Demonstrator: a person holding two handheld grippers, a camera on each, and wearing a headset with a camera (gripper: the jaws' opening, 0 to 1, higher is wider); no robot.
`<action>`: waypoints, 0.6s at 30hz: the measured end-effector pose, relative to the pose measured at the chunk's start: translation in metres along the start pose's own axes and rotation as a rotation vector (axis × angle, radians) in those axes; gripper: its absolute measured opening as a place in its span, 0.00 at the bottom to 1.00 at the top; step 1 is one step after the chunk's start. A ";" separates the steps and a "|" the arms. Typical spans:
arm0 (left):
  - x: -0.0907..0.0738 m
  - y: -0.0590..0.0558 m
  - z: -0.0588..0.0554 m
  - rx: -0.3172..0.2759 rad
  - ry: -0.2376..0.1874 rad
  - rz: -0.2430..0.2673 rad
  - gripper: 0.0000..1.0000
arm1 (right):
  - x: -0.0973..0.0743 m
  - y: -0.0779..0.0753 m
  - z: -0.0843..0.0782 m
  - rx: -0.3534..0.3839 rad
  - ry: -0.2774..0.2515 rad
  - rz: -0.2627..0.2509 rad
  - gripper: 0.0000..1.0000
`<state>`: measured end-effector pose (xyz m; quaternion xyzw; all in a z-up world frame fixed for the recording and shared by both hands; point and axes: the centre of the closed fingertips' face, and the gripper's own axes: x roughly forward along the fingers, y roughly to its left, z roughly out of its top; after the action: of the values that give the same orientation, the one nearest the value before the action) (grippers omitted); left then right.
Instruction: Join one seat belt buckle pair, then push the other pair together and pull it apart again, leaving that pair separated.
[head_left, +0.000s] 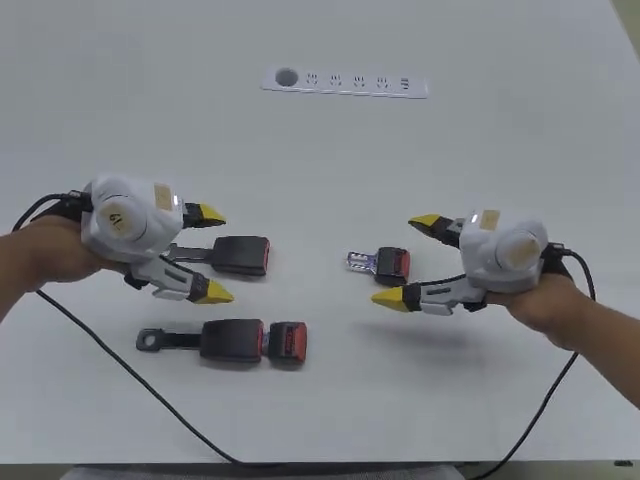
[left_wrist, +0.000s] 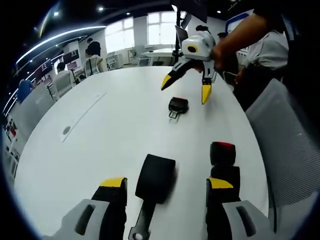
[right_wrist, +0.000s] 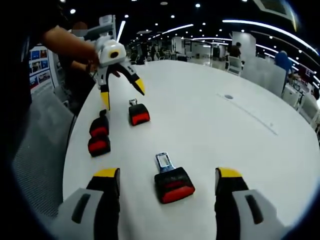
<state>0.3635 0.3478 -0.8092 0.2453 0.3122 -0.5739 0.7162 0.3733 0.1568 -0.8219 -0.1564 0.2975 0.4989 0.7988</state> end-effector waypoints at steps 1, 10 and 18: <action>0.001 0.001 -0.001 0.000 0.003 -0.003 0.66 | 0.002 -0.002 -0.004 -0.001 0.006 0.005 0.78; 0.015 0.008 -0.009 0.012 0.027 -0.034 0.66 | 0.006 0.001 -0.015 0.014 0.027 0.068 0.76; 0.025 0.015 -0.025 0.024 0.061 -0.045 0.61 | 0.012 0.000 -0.025 -0.005 0.066 0.113 0.74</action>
<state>0.3779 0.3522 -0.8451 0.2639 0.3324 -0.5859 0.6904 0.3693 0.1516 -0.8490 -0.1578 0.3308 0.5385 0.7588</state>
